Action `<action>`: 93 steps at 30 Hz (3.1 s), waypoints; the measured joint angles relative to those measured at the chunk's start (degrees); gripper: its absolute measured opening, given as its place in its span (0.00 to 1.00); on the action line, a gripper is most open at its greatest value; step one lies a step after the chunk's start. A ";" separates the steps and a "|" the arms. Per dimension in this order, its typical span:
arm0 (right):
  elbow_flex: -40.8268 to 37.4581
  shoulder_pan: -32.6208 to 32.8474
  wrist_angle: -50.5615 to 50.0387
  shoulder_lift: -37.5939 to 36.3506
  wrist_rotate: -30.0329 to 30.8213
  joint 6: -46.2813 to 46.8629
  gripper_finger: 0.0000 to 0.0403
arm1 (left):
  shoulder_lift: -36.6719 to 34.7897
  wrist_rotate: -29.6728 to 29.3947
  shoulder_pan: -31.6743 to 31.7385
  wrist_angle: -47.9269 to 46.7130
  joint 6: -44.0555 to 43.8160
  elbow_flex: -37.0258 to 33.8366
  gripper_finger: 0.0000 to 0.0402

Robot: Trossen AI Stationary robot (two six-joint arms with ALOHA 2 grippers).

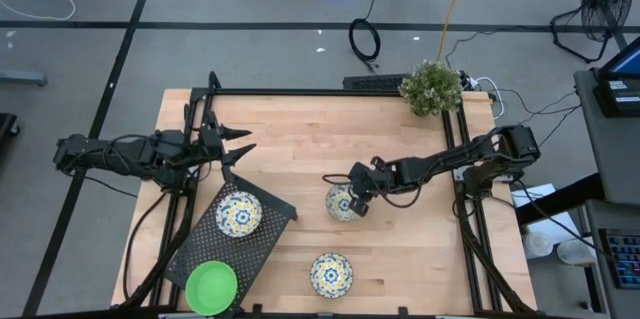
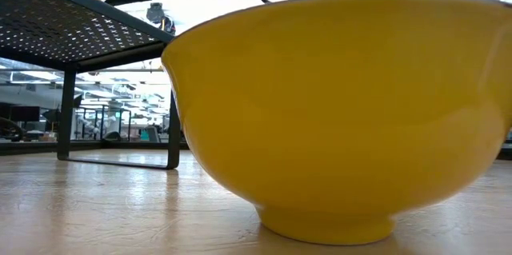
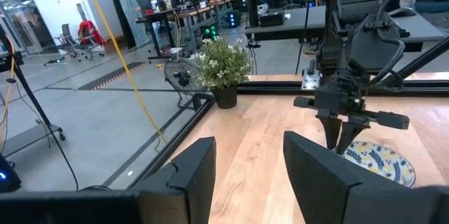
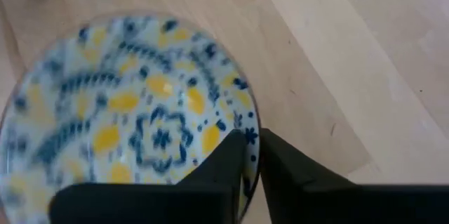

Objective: Pick & Place Mini bowls
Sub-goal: Stack the top yellow patterned bowl on the yellow patterned bowl on the shelf

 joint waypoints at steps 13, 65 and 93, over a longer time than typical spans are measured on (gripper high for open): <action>0.11 -0.14 0.12 -0.13 -0.05 -0.67 0.02 | 0.00 -0.02 -0.01 -0.06 -0.36 0.00 0.43; -0.13 3.31 15.66 0.11 31.76 -25.23 0.00 | -0.01 0.00 -0.02 -0.89 -1.51 0.02 0.43; 0.02 9.33 55.60 -0.02 56.37 -67.88 0.00 | 16.40 0.22 -0.02 14.91 1.81 0.04 0.43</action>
